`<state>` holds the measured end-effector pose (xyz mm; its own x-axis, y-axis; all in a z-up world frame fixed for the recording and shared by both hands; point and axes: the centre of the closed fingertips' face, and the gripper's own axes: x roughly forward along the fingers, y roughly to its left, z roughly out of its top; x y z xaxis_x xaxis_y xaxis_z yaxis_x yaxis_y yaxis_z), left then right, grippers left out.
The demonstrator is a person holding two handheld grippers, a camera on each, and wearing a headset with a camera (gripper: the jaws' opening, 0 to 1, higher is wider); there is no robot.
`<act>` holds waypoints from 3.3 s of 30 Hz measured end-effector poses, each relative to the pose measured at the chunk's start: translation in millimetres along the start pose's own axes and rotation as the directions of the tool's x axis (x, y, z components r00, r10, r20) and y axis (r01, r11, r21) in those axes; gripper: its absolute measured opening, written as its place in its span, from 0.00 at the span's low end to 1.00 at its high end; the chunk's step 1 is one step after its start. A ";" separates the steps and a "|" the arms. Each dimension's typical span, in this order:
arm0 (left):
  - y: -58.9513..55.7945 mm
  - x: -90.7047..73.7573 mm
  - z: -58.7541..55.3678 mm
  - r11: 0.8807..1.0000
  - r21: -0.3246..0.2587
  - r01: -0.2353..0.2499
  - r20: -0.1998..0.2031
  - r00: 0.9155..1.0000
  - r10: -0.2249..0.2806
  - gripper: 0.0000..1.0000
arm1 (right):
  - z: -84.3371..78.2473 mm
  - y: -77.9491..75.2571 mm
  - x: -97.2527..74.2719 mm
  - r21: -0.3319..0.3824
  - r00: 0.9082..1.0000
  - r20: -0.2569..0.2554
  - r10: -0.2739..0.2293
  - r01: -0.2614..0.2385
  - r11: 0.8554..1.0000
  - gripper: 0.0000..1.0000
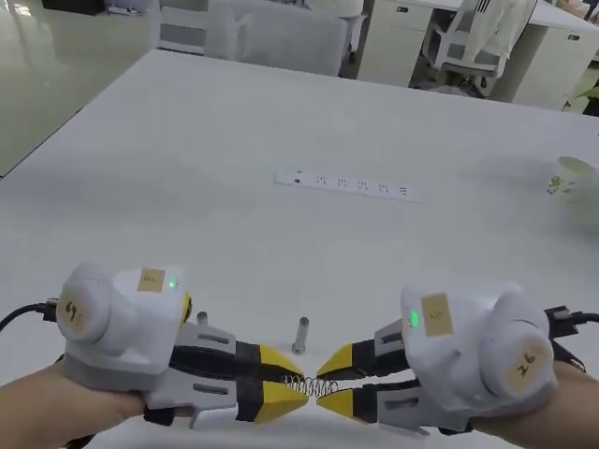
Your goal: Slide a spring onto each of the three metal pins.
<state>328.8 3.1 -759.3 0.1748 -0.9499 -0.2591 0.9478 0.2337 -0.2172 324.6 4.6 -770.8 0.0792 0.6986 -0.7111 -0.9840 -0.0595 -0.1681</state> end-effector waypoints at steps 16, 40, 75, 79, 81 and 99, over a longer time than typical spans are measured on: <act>-6.5 -1.5 -3.5 0.999 -0.015 0.043 -0.021 0.999 -0.043 0.02 | -11.2 6.5 -0.6 0.027 1.000 0.011 0.012 -0.012 1.000 0.10; -7.2 -1.2 -14.4 0.999 0.014 0.046 -0.076 0.996 -0.045 0.02 | 18.8 6.4 -15.4 0.011 0.996 0.087 0.016 -0.017 1.000 0.07; -8.7 9.6 -5.3 0.998 0.057 0.036 -0.084 0.996 -0.031 0.03 | 60.7 1.5 -15.8 -0.026 0.979 0.202 -0.016 0.022 0.999 0.07; -6.7 7.5 -5.2 0.998 0.053 0.023 -0.083 0.996 -0.018 0.05 | 62.4 0.9 -16.1 -0.033 0.979 0.202 -0.020 0.027 0.999 0.07; -4.9 6.2 -5.2 0.999 0.053 0.011 -0.081 0.997 -0.006 0.08 | 62.6 0.6 -16.1 -0.036 0.979 0.202 -0.021 0.029 0.999 0.07; 6.0 -16.4 -10.4 0.997 0.012 -0.077 -0.059 0.995 0.077 0.25 | 55.1 -6.1 -12.9 -0.062 0.986 0.164 -0.040 0.051 0.997 0.07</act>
<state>328.9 22.2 -766.2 0.2317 -0.9151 -0.3299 0.9346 0.3035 -0.1855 320.8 35.3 -722.9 0.0917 0.8076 -0.5825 -0.9668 -0.0679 -0.2463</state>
